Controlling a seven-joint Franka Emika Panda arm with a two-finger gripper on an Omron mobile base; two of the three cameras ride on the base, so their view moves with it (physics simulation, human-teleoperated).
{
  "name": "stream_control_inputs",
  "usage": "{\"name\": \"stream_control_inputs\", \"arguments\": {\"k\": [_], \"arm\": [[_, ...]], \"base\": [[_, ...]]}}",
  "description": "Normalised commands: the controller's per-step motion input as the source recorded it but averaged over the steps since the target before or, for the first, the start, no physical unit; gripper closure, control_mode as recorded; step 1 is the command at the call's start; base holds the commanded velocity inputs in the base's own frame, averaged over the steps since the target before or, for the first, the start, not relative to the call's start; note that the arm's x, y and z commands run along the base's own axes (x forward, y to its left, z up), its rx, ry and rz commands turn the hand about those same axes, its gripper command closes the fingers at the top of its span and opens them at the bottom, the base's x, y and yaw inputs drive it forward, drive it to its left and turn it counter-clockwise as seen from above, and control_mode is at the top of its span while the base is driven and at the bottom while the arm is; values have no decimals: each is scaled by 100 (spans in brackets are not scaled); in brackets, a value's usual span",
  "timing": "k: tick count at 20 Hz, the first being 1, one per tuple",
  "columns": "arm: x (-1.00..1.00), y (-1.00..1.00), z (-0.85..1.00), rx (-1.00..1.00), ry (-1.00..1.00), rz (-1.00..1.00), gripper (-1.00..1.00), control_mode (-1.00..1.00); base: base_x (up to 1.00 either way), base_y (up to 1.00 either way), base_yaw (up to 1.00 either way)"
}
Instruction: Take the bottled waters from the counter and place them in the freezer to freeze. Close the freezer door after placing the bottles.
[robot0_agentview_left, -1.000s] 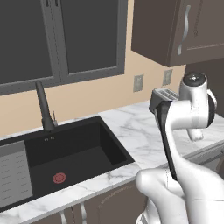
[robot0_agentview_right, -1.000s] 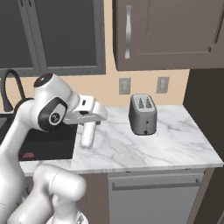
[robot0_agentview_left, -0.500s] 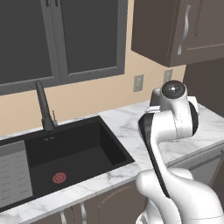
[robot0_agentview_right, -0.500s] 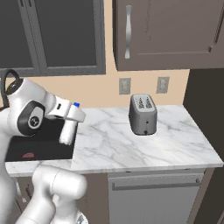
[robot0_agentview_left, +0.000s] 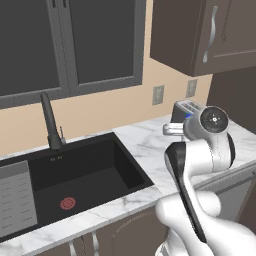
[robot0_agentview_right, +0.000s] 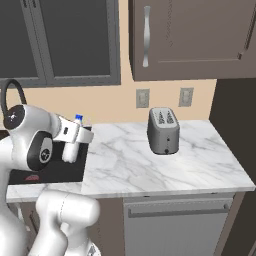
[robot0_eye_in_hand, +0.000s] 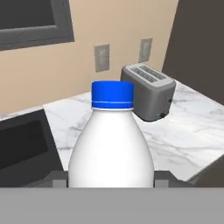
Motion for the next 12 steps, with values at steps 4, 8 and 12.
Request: {"name": "stream_control_inputs", "arguments": {"k": [4, 8, 12], "arm": [[-19, 13, 19, 0, -1, 21, 100, -100], [-49, 4, 16, 0, 0, 18, 100, -100], [-87, 3, -2, 0, -19, 5, 100, -100]], "base": [[0, 0, 0], [0, 0, 0], [0, 0, 0]]}}
